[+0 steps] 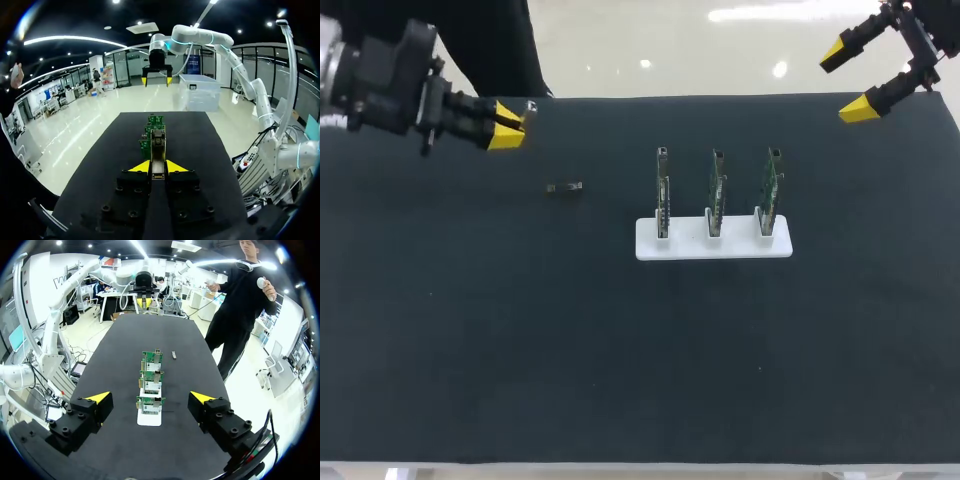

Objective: Pick up the optical module with the left hand, and insert it into the network port with the right hand.

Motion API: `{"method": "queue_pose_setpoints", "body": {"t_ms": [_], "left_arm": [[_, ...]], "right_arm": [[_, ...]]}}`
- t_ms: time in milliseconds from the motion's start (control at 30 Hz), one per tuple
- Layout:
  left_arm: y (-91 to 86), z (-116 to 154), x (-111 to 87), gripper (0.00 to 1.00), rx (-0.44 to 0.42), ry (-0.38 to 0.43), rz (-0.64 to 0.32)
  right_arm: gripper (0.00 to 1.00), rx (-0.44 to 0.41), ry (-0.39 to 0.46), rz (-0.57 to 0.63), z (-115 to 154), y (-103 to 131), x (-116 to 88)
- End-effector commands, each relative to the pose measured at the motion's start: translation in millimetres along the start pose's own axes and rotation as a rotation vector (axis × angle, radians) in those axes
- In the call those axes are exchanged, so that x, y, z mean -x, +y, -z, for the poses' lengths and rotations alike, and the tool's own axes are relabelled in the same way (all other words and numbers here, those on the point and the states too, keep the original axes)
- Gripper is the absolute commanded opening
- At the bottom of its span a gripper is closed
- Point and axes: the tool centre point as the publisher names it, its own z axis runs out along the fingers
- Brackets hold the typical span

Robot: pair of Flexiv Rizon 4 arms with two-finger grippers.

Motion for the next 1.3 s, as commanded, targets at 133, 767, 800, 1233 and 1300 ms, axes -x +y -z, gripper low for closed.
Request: {"method": "queue_pose_setpoints", "body": {"t_ms": [133, 767, 800, 1233, 1300], "left_arm": [[-7.8, 2.3, -3.7, 0.0, 0.039, -0.254, -0.004], [-8.9, -16.2, 29.5, 0.0, 0.05, -0.391, 0.0], [-8.7, -19.2, 34.0, 0.0, 0.044, -0.392, -0.003], [-11.8, -61.0, 73.4, 0.0, -0.025, -0.453, -0.01], [-12.6, -65.6, 75.0, 0.0, -0.051, -0.453, -0.008]], "right_arm": [[1.0, 0.0, -0.002, 0.001, -0.3, 0.0, -0.2], [1.0, 0.0, -0.002, 0.001, -0.3, 0.0, -0.2], [1.0, 0.0, -0.002, 0.001, -0.3, 0.0, -0.2], [1.0, 0.0, -0.002, 0.001, -0.3, 0.0, -0.2], [1.0, 0.0, -0.002, 0.001, -0.3, 0.0, -0.2]]}}
